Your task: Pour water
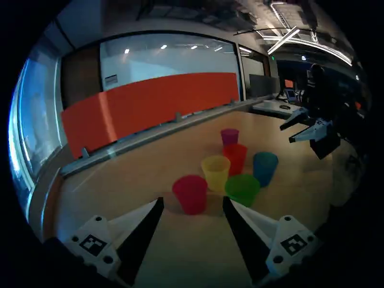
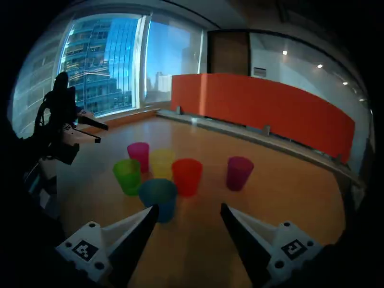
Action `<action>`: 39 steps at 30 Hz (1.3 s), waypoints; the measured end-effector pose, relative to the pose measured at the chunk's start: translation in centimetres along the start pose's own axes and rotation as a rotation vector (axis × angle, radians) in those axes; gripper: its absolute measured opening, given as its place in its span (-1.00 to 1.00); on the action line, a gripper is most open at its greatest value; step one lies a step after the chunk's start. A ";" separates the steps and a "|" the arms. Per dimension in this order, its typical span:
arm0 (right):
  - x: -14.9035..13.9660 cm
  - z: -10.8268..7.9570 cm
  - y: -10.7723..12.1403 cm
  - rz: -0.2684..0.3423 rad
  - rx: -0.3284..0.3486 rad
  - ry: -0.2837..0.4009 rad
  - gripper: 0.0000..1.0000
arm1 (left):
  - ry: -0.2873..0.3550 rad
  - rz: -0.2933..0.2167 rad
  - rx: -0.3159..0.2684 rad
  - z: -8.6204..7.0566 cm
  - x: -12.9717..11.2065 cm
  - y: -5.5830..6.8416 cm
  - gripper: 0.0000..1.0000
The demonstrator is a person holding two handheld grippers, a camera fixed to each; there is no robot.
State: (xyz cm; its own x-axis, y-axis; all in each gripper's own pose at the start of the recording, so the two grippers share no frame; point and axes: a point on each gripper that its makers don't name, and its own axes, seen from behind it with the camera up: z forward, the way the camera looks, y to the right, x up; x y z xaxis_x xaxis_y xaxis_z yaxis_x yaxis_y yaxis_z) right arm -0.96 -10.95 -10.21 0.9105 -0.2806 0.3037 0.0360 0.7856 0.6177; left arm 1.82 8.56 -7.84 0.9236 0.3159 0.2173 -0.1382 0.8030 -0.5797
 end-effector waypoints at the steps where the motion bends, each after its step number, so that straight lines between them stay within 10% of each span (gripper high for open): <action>1: 0.6 0.0 0.5 0.006 -0.021 0.019 0.99 | 0.024 -0.013 0.021 -0.1 0.7 -0.5 0.82; 21: 10.6 -1.6 10.6 0.090 -0.465 0.352 0.98 | 0.380 -0.248 0.309 -1.1 9.1 -6.6 0.82; 30: 13.1 -4.0 13.0 0.149 -0.631 0.499 0.98 | 0.440 -0.318 0.394 -1.9 9.7 -8.3 0.82; 39: 11.7 -3.9 13.1 0.178 -0.676 0.503 0.98 | 0.453 -0.316 0.470 -2.7 8.9 -9.8 0.82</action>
State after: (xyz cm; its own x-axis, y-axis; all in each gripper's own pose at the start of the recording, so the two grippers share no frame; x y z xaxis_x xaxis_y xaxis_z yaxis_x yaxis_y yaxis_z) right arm 11.77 -1.72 -1.40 0.9945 0.0306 -0.1006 -0.0329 0.9992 -0.0213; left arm 12.38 2.16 -2.33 0.9883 -0.1254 -0.0869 0.1143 0.9859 -0.1222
